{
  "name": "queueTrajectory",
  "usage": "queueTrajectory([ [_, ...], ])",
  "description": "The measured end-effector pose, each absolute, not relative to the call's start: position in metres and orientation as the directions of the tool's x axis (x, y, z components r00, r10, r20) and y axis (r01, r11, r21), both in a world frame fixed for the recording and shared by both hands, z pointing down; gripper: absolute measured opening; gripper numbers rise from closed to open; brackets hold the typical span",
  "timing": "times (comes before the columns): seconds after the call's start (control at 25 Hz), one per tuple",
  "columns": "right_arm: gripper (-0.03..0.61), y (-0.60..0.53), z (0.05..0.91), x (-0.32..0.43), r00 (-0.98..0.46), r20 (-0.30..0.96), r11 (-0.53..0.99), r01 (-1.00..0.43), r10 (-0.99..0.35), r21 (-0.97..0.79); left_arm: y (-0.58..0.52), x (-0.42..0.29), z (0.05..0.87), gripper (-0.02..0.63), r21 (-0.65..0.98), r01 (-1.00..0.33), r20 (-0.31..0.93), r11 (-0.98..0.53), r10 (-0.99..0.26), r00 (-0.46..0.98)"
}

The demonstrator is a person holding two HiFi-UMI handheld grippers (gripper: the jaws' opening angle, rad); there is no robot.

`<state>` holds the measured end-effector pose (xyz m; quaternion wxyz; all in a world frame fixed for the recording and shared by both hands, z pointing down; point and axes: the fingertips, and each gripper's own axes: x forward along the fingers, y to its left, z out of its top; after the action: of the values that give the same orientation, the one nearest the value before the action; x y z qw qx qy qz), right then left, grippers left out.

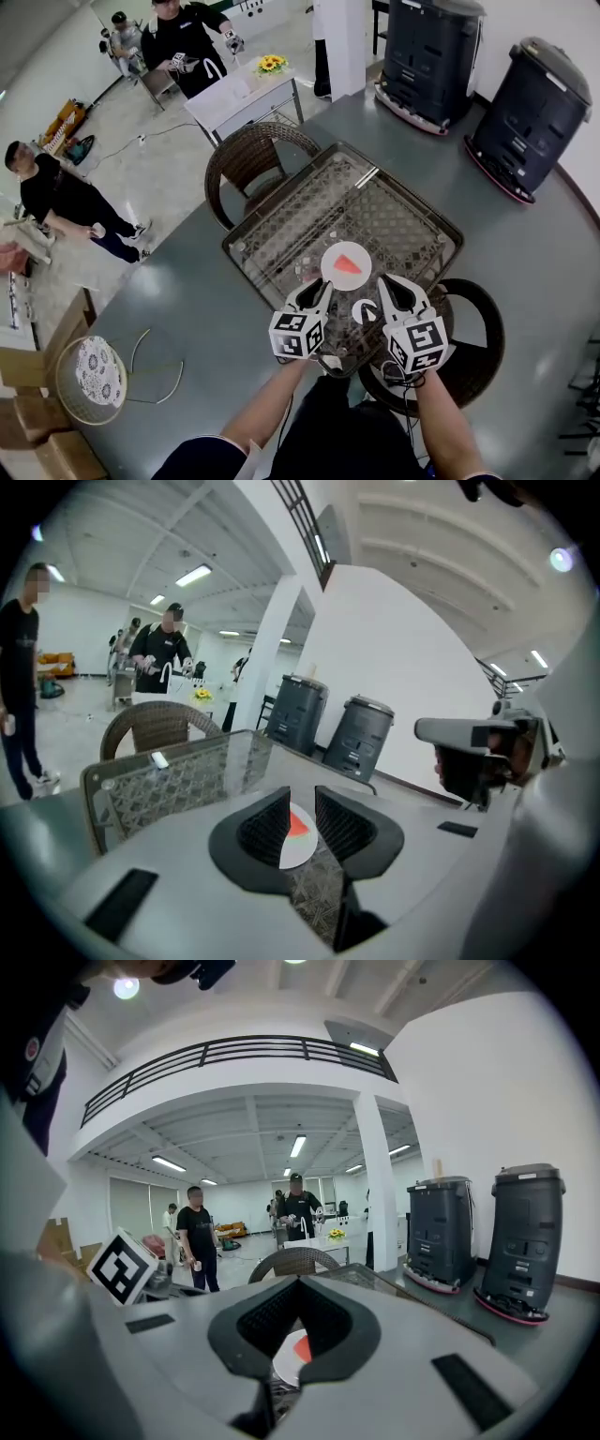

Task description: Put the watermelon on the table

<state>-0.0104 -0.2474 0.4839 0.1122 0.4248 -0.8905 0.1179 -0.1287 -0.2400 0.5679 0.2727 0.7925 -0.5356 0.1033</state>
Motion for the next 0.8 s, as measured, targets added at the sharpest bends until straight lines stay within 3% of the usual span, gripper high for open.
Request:
queueTrajectory([
  [0.24, 0.000, -0.241, 0.472, -0.018, -0.627, 0.263, 0.611, -0.777, -0.733, -0.150, -0.225, -0.115, 0.507, 0.006, 0.184, -0.888, 0.352, -0.422, -0.815, 0.461],
  [0.8, 0.000, -0.227, 0.436, -0.040, -0.685, 0.179, 0.668, -0.729, -0.707, -0.152, -0.208, -0.093, 0.440, 0.005, 0.159, -0.822, 0.199, -0.546, -0.798, 0.569],
])
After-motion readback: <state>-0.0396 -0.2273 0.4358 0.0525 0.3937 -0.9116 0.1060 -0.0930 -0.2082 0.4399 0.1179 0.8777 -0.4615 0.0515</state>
